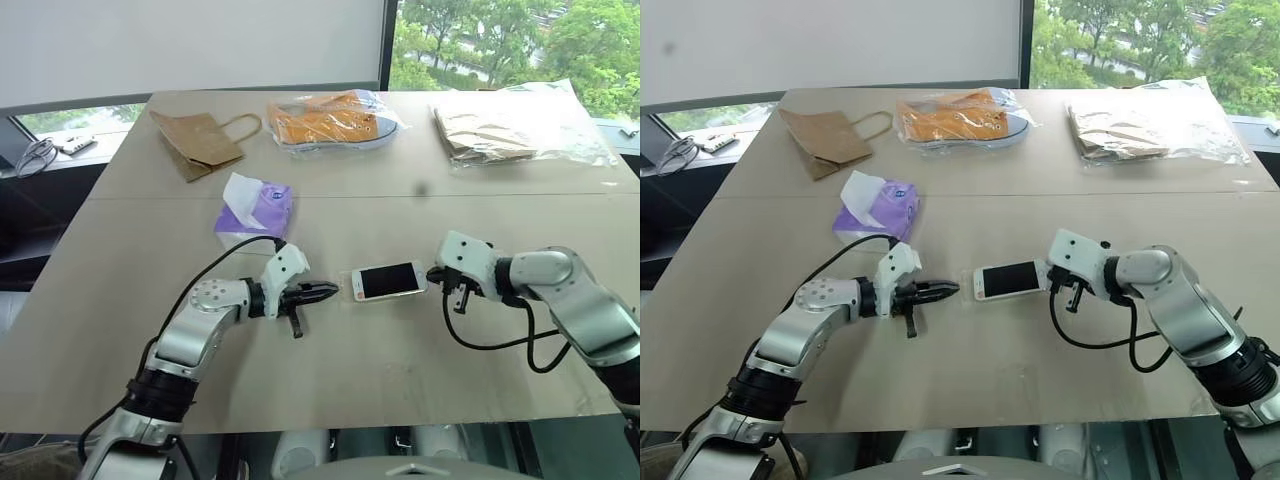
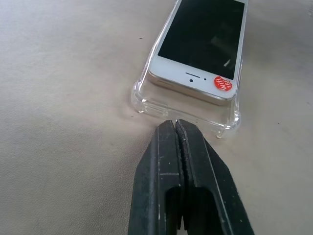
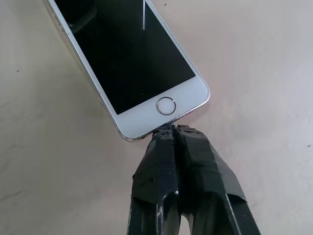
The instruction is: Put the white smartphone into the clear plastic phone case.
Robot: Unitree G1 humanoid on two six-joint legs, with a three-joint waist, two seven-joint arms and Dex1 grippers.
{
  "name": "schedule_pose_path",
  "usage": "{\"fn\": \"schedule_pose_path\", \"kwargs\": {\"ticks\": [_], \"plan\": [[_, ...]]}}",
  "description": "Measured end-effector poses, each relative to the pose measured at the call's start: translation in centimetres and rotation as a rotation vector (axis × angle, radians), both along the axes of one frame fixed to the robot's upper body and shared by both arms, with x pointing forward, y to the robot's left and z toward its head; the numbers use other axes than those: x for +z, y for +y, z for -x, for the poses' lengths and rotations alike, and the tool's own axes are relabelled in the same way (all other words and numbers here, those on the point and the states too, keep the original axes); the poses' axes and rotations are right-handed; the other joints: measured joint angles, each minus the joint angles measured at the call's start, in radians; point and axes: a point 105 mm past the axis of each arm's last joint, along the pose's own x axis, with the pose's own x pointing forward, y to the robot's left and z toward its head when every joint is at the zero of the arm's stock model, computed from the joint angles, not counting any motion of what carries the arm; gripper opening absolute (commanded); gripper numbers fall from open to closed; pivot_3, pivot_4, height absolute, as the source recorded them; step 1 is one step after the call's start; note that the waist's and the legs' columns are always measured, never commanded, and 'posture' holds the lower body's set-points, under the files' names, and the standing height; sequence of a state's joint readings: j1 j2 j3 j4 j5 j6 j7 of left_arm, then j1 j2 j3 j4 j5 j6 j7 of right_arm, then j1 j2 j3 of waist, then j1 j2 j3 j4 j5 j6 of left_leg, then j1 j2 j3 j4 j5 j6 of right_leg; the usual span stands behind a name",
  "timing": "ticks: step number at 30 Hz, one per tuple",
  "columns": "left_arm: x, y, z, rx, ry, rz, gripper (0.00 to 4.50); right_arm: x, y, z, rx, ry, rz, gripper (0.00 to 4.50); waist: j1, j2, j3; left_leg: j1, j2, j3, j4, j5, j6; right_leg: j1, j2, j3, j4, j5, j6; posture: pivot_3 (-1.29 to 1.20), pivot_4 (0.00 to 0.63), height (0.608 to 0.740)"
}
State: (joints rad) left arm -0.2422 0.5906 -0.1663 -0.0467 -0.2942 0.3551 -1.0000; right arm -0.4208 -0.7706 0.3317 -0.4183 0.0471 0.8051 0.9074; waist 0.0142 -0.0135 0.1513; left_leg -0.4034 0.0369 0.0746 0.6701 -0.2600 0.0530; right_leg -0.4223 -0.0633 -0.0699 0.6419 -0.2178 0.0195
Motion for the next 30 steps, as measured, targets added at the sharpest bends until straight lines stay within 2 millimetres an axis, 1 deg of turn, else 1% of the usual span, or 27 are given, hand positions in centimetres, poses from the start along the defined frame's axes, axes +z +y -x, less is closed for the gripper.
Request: {"fn": "schedule_pose_path", "kwargs": {"ticks": [5, 9, 17, 30], "plan": [[0.0, -0.1, 0.0, -0.002, -0.007, -0.001, 0.03, -0.3, 0.6, 0.2, 0.02, 0.014, -0.005, 0.0, 0.001, 0.0, 0.0, 0.0, 0.0, 0.0, 0.0, 0.0, 0.0, 0.0, 0.0, 0.0, 0.0, 0.0, 0.0, 0.0, 0.15, 0.74], [0.0, -0.1, 0.0, -0.002, -0.011, -0.006, 0.03, -0.6, 1.4, 0.5, 0.051, 0.021, -0.006, 0.0, 0.001, 0.0, 0.0, 0.0, 0.0, 0.0, 0.0, 0.0, 0.0, 0.0, 0.0, 0.0, 0.0, 0.0, 0.0, 0.0, 0.15, 0.74], [-0.1, 0.1, -0.1, 0.004, -0.011, -0.01, 0.03, -0.5, 2.1, 0.3, 0.079, -0.003, 0.024, 0.0, -0.001, 0.0, 0.0, 0.001, 0.0, 0.0, 0.0, 0.0, 0.0, 0.001, 0.0, 0.0, 0.0, 0.0, -0.001, 0.0, 0.15, 0.74], [-0.2, 0.4, 0.0, 0.015, -0.001, -0.017, 0.03, -0.9, 3.0, 0.2, 0.077, 0.005, -0.003, 0.0, -0.01, 0.0, 0.0, 0.004, 0.002, 0.0, 0.0, 0.0, 0.0, 0.001, 0.001, 0.001, 0.001, -0.001, -0.001, 0.0, 0.15, 0.74]]}}
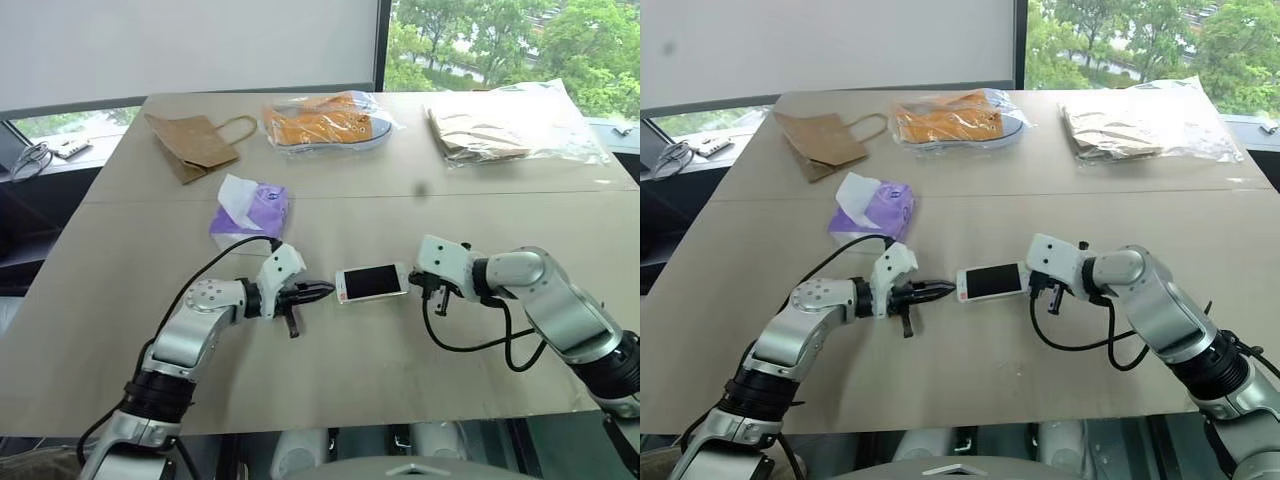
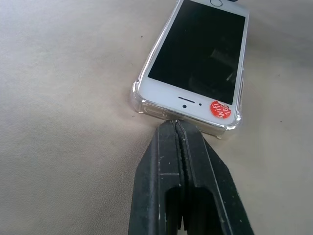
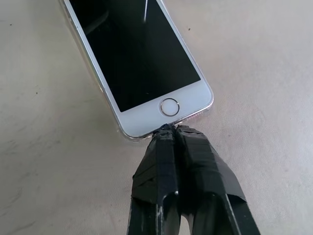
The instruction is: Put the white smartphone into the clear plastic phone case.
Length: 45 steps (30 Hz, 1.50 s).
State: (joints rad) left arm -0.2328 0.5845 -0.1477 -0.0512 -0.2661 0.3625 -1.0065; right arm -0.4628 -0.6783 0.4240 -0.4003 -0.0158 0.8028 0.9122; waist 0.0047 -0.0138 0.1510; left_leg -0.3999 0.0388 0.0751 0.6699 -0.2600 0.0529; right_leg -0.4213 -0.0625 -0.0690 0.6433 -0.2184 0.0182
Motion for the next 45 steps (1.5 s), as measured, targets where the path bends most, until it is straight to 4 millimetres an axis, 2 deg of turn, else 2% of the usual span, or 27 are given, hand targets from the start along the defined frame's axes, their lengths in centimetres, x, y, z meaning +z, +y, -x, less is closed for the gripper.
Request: {"fn": "schedule_pose_path", "kwargs": {"ticks": [10, 15, 17, 21, 25, 29, 33, 42, 45], "plan": [[0.4, 1.1, 0.0, 0.046, -0.009, 0.008, 0.03, 0.0, -0.1, 0.2, -0.004, 0.01, -0.069, 0.0, -0.008, 0.0, 0.0, -0.001, 0.0, 0.0, -0.001, 0.0, 0.0, 0.0, -0.002, 0.0, 0.0, 0.001, 0.0, 0.0, 0.15, 0.74], [2.7, 2.0, -0.2, 0.067, -0.052, 0.067, 0.03, 1.1, 0.4, 0.7, 0.02, 0.005, -0.159, 0.0, -0.008, -0.001, 0.002, -0.003, 0.0, -0.001, -0.001, 0.0, 0.0, -0.001, -0.001, 0.0, -0.001, 0.001, 0.001, 0.0, 0.15, 0.74], [3.6, 2.0, 0.0, 0.055, -0.055, 0.097, 0.03, 1.3, -0.4, 0.6, -0.009, -0.002, -0.177, 0.0, -0.005, -0.001, 0.002, -0.004, -0.001, -0.001, -0.001, 0.0, 0.0, -0.001, -0.001, 0.0, -0.002, 0.001, 0.001, 0.0, 0.15, 0.74], [4.2, 1.7, -0.1, 0.04, -0.056, 0.108, 0.03, 1.3, -2.3, 0.5, -0.078, -0.003, -0.182, 0.0, 0.01, -0.002, 0.002, -0.005, -0.002, -0.001, 0.0, 0.0, 0.0, -0.001, -0.001, 0.0, -0.002, 0.001, 0.001, 0.0, 0.15, 0.74], [4.7, 0.6, -0.7, 0.015, -0.076, 0.121, 0.03, 1.4, -3.7, 0.6, -0.129, -0.007, -0.193, 0.0, 0.01, -0.002, 0.003, -0.005, -0.002, -0.001, 0.0, 0.0, 0.0, -0.001, 0.0, 0.0, -0.002, 0.001, 0.001, 0.0, 0.15, 0.74], [3.6, -1.6, -0.6, -0.051, -0.041, 0.126, 0.03, 2.0, -3.6, 0.7, -0.137, -0.036, -0.215, 0.0, 0.006, -0.002, 0.003, -0.004, -0.001, 0.0, 0.0, 0.0, 0.0, -0.001, 0.001, 0.0, -0.002, 0.001, 0.002, 0.0, 0.15, 0.74], [2.3, -2.7, -0.4, -0.101, -0.003, 0.115, 0.03, 2.2, -3.3, 0.6, -0.15, -0.054, -0.236, 0.0, 0.009, -0.002, 0.003, -0.004, -0.001, -0.001, 0.0, 0.0, 0.0, -0.001, 0.002, 0.0, -0.002, 0.001, 0.002, 0.0, 0.15, 0.74], [1.2, -3.0, -0.9, -0.13, 0.001, 0.079, 0.03, 2.5, -2.4, 0.8, -0.15, -0.062, -0.273, 0.0, 0.009, -0.003, 0.003, -0.004, -0.002, -0.001, 0.0, 0.0, 0.0, -0.001, 0.001, 0.0, -0.002, 0.001, 0.002, 0.0, 0.15, 0.74], [1.2, -2.9, -1.0, -0.136, 0.003, 0.072, 0.03, 2.4, -1.5, 0.9, -0.12, -0.053, -0.272, 0.0, 0.008, -0.002, 0.003, -0.004, -0.001, -0.001, 0.0, 0.0, 0.0, -0.001, 0.001, 0.0, -0.002, 0.001, 0.002, 0.0, 0.15, 0.74]]}}
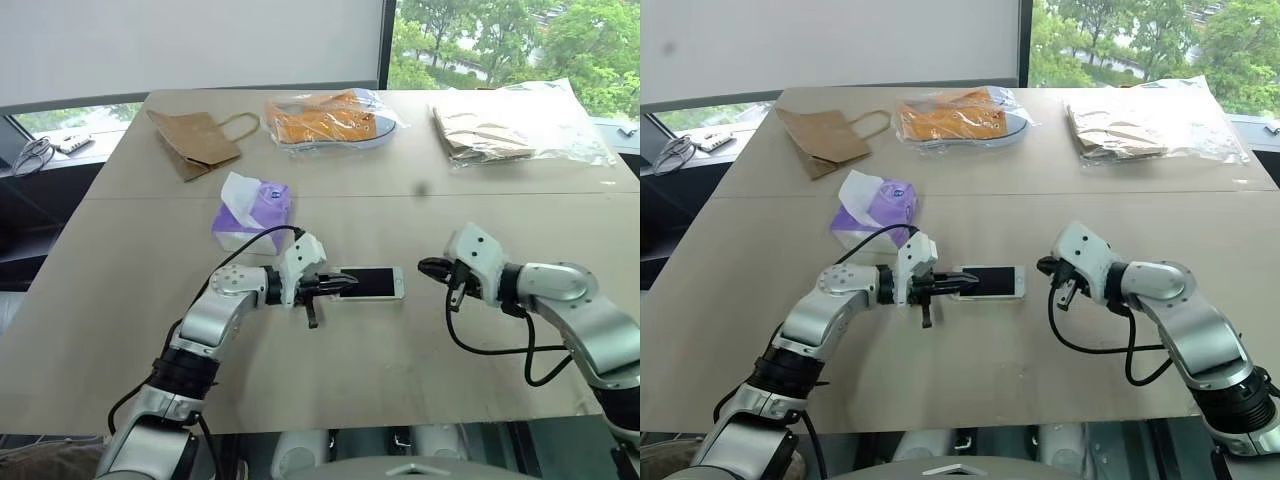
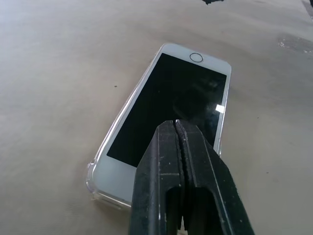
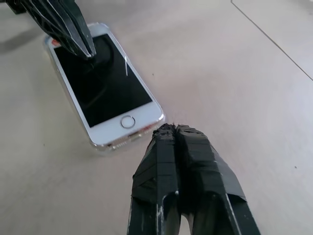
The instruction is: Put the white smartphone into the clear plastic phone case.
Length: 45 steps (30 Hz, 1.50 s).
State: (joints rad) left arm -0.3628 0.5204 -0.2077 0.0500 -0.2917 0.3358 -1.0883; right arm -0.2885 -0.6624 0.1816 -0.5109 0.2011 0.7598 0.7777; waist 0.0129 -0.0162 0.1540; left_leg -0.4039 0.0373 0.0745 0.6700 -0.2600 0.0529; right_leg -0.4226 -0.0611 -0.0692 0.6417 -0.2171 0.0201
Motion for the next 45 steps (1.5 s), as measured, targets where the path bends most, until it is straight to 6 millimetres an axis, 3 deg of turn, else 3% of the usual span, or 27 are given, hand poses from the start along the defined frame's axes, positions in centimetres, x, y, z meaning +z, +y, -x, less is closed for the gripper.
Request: {"fn": "schedule_pose_path", "kwargs": {"ticks": [20, 45], "plan": [[-0.3, -0.1, 0.0, 0.018, -0.026, -0.036, 0.03, -2.4, 2.8, -1.5, 0.151, 0.087, 0.119, 0.0, -0.001, 0.0, -0.001, 0.005, 0.0, 0.0, 0.0, 0.0, 0.0, 0.004, 0.0, 0.0, 0.001, 0.0, 0.0, 0.0, 0.15, 0.74], [-1.2, 0.4, 0.7, 0.064, -0.004, -0.038, 0.03, -3.1, 3.4, -3.0, 0.178, 0.228, 0.27, 0.0, -0.001, -0.001, -0.022, 0.009, 0.001, -0.002, 0.0, 0.0, 0.0, 0.008, -0.008, 0.0, 0.0, -0.002, -0.004, 0.0, 0.15, 0.74]]}}
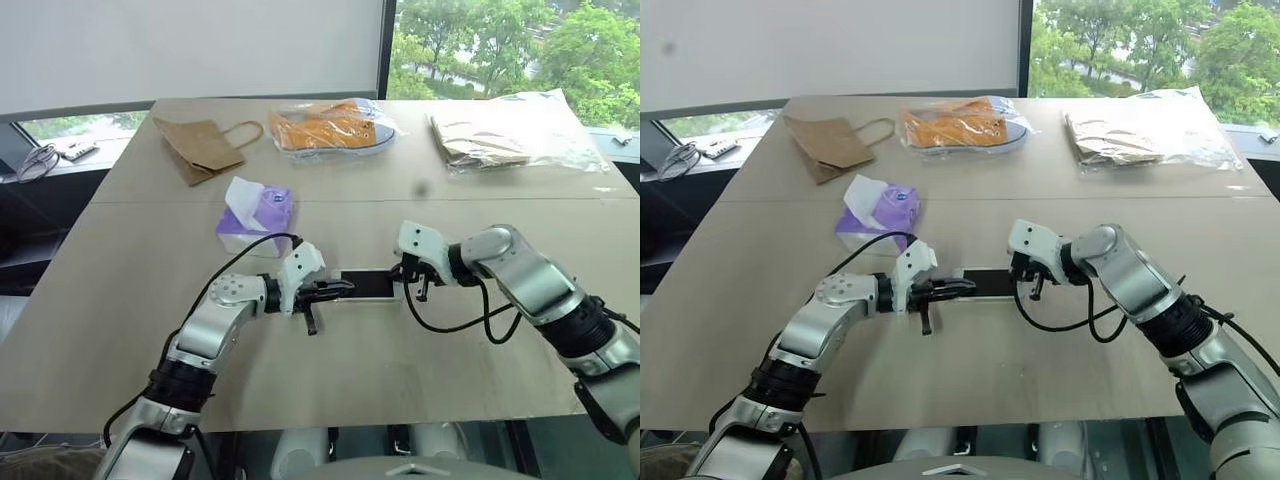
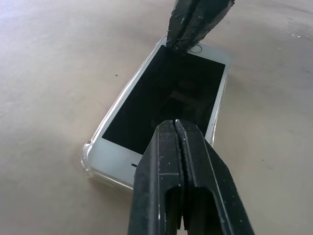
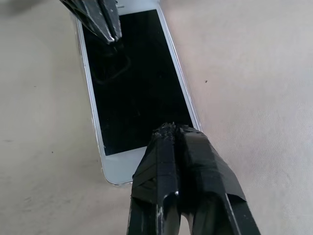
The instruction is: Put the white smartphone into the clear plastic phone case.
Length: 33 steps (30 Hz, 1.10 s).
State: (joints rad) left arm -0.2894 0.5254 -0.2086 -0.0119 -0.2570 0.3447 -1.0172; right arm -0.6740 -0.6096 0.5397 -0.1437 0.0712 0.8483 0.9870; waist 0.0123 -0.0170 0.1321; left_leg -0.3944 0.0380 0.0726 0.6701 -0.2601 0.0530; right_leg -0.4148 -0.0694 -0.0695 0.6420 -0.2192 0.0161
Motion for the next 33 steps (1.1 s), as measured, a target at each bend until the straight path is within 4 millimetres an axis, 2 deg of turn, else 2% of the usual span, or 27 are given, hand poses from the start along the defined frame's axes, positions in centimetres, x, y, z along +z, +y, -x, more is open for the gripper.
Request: {"fn": "schedule_pose_path", "kwargs": {"ticks": [5, 13, 18, 21, 23, 25, 27, 30, 33], "plan": [[-0.2, 0.1, 0.2, 0.009, 0.006, -0.001, 0.03, -0.2, 0.4, -0.5, 0.003, 0.005, 0.045, 0.0, 0.0, 0.0, -0.008, 0.0, 0.0, -0.001, 0.0, 0.0, 0.0, 0.0, -0.001, 0.0, 0.0, 0.0, 0.0, 0.0, 0.15, 0.74], [-0.2, -0.2, 0.2, 0.009, 0.002, 0.005, 0.03, -1.0, -0.1, -0.9, -0.015, 0.005, 0.09, 0.0, 0.002, 0.0, -0.021, 0.0, 0.0, -0.001, -0.001, 0.0, 0.0, 0.0, -0.002, -0.001, -0.001, 0.0, 0.0, 0.0, 0.15, 0.74], [-0.2, -0.3, -0.1, 0.01, 0.001, 0.01, 0.03, -1.1, -0.6, -0.9, -0.054, -0.005, 0.012, 0.0, 0.003, 0.0, -0.023, 0.0, 0.0, -0.002, -0.001, -0.001, -0.001, 0.001, -0.003, -0.001, -0.002, -0.001, 0.002, 0.0, 0.15, 0.74], [-0.1, -0.3, -0.3, 0.01, -0.005, 0.009, 0.03, -0.1, -1.0, -0.1, -0.079, 0.002, -0.083, 0.0, 0.003, 0.007, -0.015, -0.004, -0.001, -0.001, -0.001, 0.0, 0.0, -0.002, -0.004, -0.002, -0.003, 0.0, 0.0, 0.0, 0.15, 0.74], [0.0, -0.3, -0.5, 0.011, -0.014, 0.008, 0.03, 0.7, -1.1, 1.1, -0.069, 0.037, -0.144, 0.0, 0.002, 0.009, -0.01, -0.008, -0.001, -0.001, -0.002, 0.0, 0.0, -0.005, -0.003, -0.002, -0.003, 0.0, 0.0, 0.0, 0.15, 0.74], [0.2, -0.4, -0.6, 0.006, -0.027, 0.01, 0.03, 1.3, -1.5, 2.4, -0.054, 0.055, -0.157, 0.0, 0.002, 0.01, -0.005, -0.012, -0.001, -0.001, -0.003, 0.0, 0.0, -0.009, -0.003, -0.002, -0.003, 0.0, 0.0, 0.0, 0.15, 0.74], [0.4, -0.4, -0.7, 0.006, -0.032, 0.012, 0.03, 1.6, -1.7, 2.8, -0.044, 0.049, -0.152, 0.0, 0.001, 0.01, -0.005, -0.017, -0.001, -0.001, -0.002, 0.0, 0.0, -0.014, -0.002, -0.002, -0.003, 0.001, 0.0, 0.0, 0.15, 0.74], [0.5, -0.5, -0.8, 0.0, -0.035, 0.015, 0.03, 0.4, -2.5, 3.8, -0.04, 0.067, -0.102, 0.0, 0.002, 0.009, -0.004, -0.02, -0.001, -0.001, -0.002, 0.0, 0.0, -0.017, -0.001, -0.003, -0.003, 0.001, 0.001, 0.0, 0.15, 0.74], [0.6, -0.5, -1.0, 0.004, -0.038, 0.012, 0.03, -0.7, -2.4, 3.8, -0.049, 0.081, -0.076, 0.0, 0.0, 0.008, -0.002, -0.02, -0.001, 0.0, -0.001, 0.0, 0.001, -0.017, 0.001, -0.004, -0.003, 0.001, 0.001, 0.0, 0.15, 0.74]]}}
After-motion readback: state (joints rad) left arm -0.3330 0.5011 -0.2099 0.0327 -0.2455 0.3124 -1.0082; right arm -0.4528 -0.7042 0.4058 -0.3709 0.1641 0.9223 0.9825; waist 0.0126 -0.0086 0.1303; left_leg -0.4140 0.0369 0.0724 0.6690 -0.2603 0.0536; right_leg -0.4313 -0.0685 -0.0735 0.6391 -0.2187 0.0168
